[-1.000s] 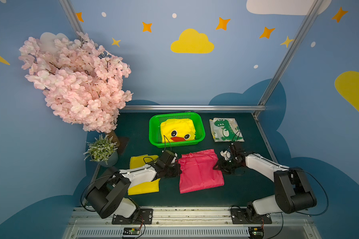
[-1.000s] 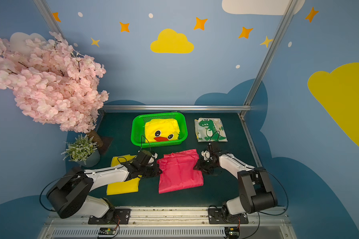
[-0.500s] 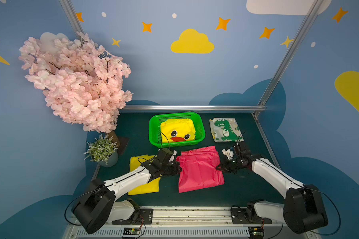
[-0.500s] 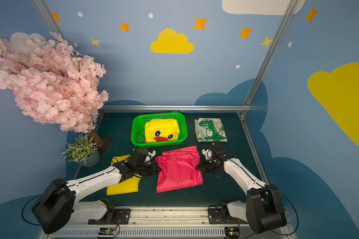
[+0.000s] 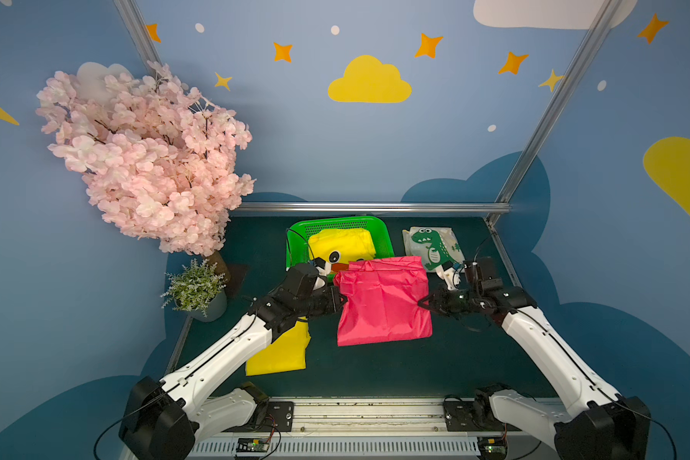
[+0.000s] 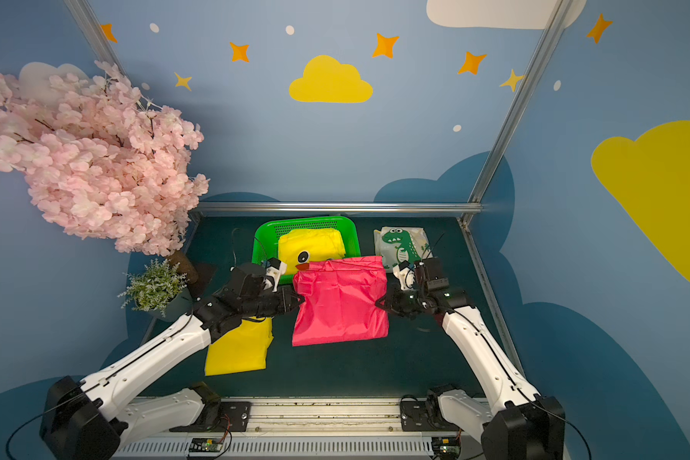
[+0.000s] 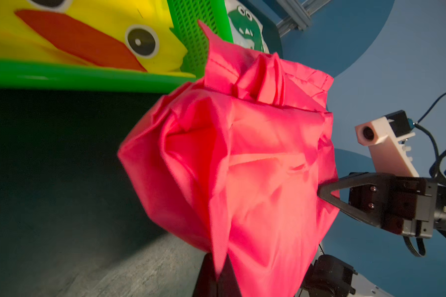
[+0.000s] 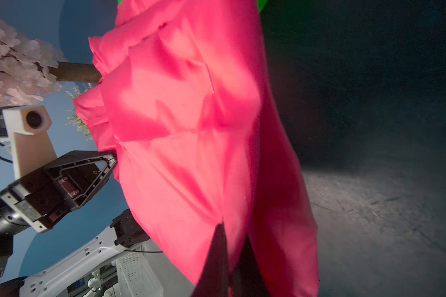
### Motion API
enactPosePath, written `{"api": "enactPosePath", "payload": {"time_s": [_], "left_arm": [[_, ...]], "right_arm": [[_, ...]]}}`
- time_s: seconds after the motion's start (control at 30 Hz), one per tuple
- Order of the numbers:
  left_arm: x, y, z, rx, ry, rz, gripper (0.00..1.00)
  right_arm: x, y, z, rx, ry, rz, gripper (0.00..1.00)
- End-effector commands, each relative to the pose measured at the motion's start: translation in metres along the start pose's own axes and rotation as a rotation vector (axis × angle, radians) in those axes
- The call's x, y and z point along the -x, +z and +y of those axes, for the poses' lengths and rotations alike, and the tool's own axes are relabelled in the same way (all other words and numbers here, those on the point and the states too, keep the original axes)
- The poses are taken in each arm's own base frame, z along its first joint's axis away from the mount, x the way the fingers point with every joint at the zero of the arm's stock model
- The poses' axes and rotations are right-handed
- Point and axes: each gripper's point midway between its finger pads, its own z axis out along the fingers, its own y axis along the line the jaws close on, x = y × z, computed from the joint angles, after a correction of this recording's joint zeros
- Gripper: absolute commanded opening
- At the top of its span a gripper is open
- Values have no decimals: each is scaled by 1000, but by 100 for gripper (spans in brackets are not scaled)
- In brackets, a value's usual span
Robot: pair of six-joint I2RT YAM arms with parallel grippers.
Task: Put the folded raincoat in the basket
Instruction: Place the raincoat in the basket.
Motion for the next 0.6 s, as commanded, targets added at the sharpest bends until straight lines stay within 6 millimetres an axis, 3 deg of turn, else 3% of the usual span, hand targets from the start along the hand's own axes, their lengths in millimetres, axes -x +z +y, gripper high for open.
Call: {"api": "enactPosePath", "payload": {"time_s": [0.0, 0.3, 0.57], "left_arm": [[29, -6, 6, 22, 12, -37, 2], [119, -10, 44, 100, -22, -133, 2], [172, 8, 94, 180, -61, -133, 2]], "right_arm": [[22, 0, 20, 39, -13, -19, 0], [105, 34, 60, 78, -66, -54, 0], [169, 88, 76, 72, -80, -39, 0]]}}
